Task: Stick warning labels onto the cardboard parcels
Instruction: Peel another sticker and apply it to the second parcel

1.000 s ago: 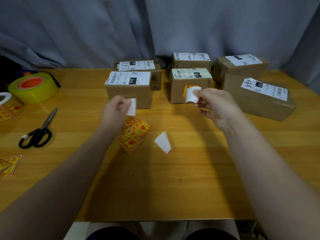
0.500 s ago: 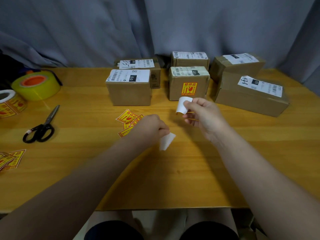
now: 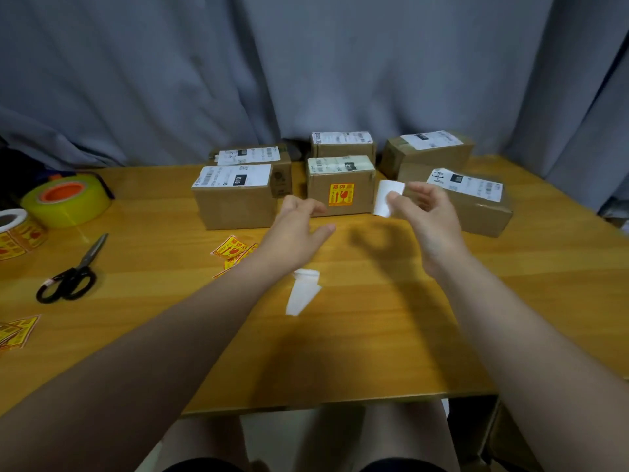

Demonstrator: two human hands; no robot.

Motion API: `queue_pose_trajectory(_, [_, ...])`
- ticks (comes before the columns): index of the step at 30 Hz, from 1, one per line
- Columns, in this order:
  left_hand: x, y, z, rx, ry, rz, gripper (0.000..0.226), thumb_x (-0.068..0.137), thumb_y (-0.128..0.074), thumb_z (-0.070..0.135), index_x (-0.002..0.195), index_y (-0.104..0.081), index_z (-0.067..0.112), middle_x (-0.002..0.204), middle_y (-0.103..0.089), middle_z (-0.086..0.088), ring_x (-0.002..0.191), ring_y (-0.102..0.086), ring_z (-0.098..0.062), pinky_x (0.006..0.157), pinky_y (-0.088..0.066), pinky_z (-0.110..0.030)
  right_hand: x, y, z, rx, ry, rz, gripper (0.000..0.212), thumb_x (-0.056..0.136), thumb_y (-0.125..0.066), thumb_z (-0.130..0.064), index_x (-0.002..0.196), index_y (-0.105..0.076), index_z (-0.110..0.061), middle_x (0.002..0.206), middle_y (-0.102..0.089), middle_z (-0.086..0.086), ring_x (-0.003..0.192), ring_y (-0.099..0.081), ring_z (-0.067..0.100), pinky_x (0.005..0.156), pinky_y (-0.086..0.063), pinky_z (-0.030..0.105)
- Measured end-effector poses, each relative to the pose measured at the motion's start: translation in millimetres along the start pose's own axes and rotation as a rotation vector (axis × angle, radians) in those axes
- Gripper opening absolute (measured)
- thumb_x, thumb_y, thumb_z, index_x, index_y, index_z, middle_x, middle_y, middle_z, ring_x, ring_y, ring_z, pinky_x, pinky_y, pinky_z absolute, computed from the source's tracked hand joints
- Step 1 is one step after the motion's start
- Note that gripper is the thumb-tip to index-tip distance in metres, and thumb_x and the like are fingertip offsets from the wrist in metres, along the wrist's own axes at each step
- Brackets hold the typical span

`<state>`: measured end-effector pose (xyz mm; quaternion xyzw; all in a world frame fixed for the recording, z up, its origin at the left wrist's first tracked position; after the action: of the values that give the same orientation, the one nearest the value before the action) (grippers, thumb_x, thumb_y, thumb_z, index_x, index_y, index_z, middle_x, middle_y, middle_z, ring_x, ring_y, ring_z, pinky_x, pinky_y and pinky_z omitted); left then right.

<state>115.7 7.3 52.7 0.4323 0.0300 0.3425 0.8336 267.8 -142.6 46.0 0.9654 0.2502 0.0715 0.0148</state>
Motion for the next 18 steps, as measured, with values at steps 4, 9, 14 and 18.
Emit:
queue_pose_trajectory(4, [41, -47, 39, -0.055, -0.037, -0.071, 0.051, 0.091, -0.057, 0.034, 0.135, -0.040, 0.017, 0.132, -0.038, -0.010, 0.120, -0.046, -0.023, 0.104, -0.036, -0.032, 36, 73, 20, -0.332, -0.080, 0.171, 0.074, 0.065, -0.075, -0.056, 0.129, -0.042, -0.038, 0.150, -0.019, 0.003, 0.137, -0.023, 0.024, 0.113, -0.025, 0.045])
queue_pose_trajectory(9, [83, -120, 63, -0.156, 0.054, -0.287, 0.072, 0.091, -0.055, 0.039, 0.149, -0.014, 0.025, 0.150, -0.025, -0.014, 0.137, -0.030, -0.029, 0.111, -0.028, -0.037, 72, 129, 46, -0.505, -0.161, 0.277, 0.090, 0.065, -0.073, -0.060, 0.140, -0.029, -0.040, 0.158, 0.005, 0.013, 0.146, 0.005, 0.028, 0.116, 0.005, 0.054])
queue_pose_trajectory(14, [103, -153, 50, -0.348, 0.178, -0.347, 0.088, 0.089, -0.059, 0.039, 0.150, 0.002, 0.024, 0.155, -0.022, -0.003, 0.141, -0.026, -0.021, 0.110, -0.024, -0.030, 86, 136, 69, -0.159, -0.088, 0.247, 0.077, 0.072, -0.076, -0.044, 0.135, -0.037, -0.024, 0.132, -0.045, -0.005, 0.129, -0.042, 0.017, 0.108, -0.034, 0.033])
queue_pose_trajectory(18, [97, -151, 37, -0.353, 0.207, -0.264, 0.097, 0.078, -0.071, 0.040, 0.149, -0.009, 0.021, 0.150, -0.027, -0.007, 0.135, -0.033, -0.023, 0.112, -0.030, -0.036, 68, 123, 74, 0.008, -0.111, 0.277, 0.079, 0.060, -0.076, -0.054, 0.127, -0.039, -0.034, 0.134, -0.045, -0.002, 0.121, -0.048, 0.016, 0.106, -0.039, 0.037])
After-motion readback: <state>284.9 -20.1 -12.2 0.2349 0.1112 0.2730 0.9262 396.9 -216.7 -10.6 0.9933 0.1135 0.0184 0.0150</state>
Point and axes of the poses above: each hand's wrist, its own x-axis towards the middle knuckle, its own y-axis out of the back of the hand, z = x × y, the point moved 10 cm from there along x, towards the middle knuckle
